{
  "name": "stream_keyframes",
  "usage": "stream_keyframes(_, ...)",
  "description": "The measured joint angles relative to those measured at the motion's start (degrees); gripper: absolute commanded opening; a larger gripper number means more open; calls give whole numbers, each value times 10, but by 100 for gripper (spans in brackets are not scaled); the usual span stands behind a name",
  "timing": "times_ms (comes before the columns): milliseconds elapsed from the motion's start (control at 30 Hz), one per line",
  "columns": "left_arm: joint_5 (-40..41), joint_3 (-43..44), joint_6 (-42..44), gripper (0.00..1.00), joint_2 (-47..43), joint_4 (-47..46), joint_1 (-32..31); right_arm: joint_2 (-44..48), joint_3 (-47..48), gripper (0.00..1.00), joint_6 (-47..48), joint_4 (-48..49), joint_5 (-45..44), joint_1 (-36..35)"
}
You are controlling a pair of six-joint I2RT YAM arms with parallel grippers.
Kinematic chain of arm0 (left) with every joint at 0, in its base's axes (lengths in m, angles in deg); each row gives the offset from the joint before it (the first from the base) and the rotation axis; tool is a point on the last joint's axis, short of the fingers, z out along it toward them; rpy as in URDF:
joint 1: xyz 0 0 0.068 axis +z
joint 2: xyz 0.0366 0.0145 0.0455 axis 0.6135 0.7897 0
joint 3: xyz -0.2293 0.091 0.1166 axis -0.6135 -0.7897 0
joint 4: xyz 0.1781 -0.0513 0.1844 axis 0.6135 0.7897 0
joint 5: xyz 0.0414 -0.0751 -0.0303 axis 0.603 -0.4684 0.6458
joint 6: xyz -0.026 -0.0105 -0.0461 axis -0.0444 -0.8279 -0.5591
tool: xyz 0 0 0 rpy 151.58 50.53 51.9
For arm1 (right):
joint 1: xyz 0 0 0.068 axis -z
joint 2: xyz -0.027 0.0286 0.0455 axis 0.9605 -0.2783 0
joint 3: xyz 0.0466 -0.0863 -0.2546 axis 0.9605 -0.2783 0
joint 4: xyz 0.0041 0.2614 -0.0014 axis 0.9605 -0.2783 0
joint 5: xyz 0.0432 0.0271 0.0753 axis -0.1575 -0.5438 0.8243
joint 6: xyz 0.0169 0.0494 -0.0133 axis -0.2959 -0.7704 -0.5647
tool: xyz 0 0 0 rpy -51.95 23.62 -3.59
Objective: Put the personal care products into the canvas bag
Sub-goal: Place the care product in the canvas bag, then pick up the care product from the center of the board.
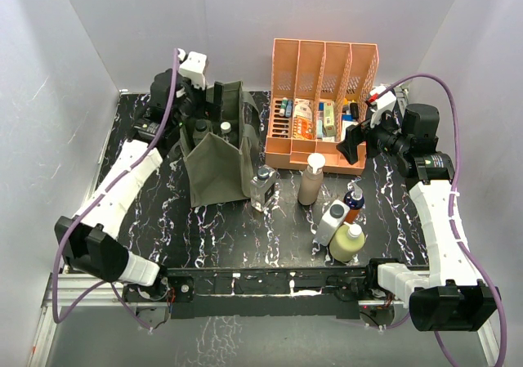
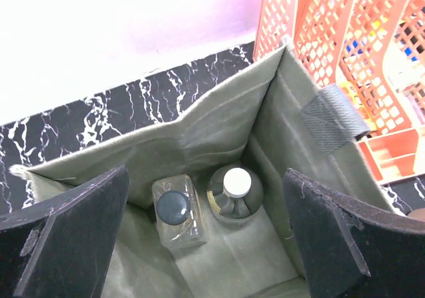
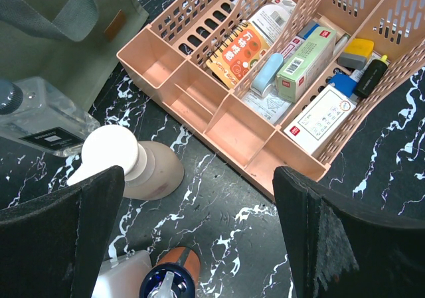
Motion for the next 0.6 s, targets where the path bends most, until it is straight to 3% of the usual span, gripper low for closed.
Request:
stream_keyframes(167,-47,76,15,97,-14,57,0,1,0,99,0,0,0,0)
stream_keyframes(467,-279,168,89,97,-42,175,-26,5,0,99,-2,0,-1,0)
stream_keyframes(600,-297,168,141,96,-34,250,-112,5,0,99,-2,-1,-3,0)
